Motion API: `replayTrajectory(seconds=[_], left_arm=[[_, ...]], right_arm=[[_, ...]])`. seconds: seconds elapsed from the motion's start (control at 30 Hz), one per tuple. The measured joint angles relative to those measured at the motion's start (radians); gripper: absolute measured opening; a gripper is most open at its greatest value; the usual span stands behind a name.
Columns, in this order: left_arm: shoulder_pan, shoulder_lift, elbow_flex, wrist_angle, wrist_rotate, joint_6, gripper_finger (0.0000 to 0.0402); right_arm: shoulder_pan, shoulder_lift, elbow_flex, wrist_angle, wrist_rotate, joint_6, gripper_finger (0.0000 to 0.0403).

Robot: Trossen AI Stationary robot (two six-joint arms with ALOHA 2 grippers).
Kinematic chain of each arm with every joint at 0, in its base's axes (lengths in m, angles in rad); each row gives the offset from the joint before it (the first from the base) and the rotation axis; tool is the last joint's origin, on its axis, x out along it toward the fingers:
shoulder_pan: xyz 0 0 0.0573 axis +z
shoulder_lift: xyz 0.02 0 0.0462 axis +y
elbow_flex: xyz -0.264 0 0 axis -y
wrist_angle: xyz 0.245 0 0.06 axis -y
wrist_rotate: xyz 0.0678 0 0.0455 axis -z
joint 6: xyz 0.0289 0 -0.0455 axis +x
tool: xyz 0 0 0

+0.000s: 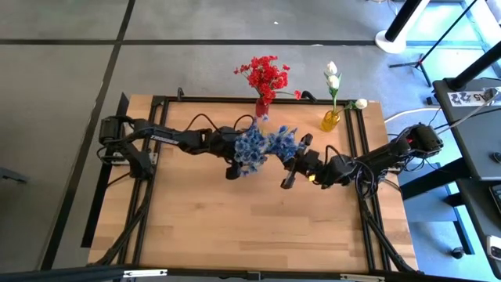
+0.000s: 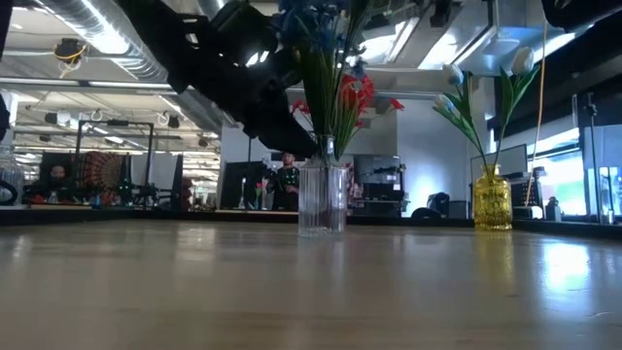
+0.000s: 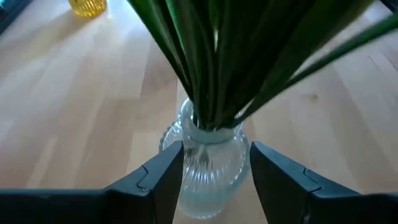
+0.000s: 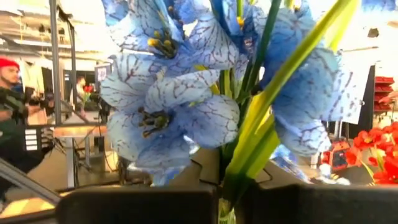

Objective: Sort flowers into vase by color
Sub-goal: Put the blue flower into the transparent vase

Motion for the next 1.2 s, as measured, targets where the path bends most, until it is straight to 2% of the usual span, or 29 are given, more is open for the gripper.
replayTrajectory(seconds=[0.53, 0.8, 0.97, 1.2], left_arm=[[-0.022, 0.004, 0.0, -0.016, -0.023, -0.033, 0.0181], [-0.031, 0.004, 0.0, -0.016, -0.023, -0.034, 0.0181], [-0.036, 0.004, 0.0, -0.012, -0.022, -0.042, 0.0181], [-0.05, 0.004, 0.0, -0.009, -0.037, -0.062, 0.0181]], right_arm=[[0.0, 0.122, 0.002, 0.024, 0.06, 0.1, 0.0011], [-0.004, 0.192, 0.0, -0.127, 0.113, 0.264, 0.0008], [-0.029, 0.231, 0.004, -0.239, 0.081, 0.415, 0.0015], [-0.029, 0.253, 0.004, -0.249, 0.053, 0.395, 0.0023]])
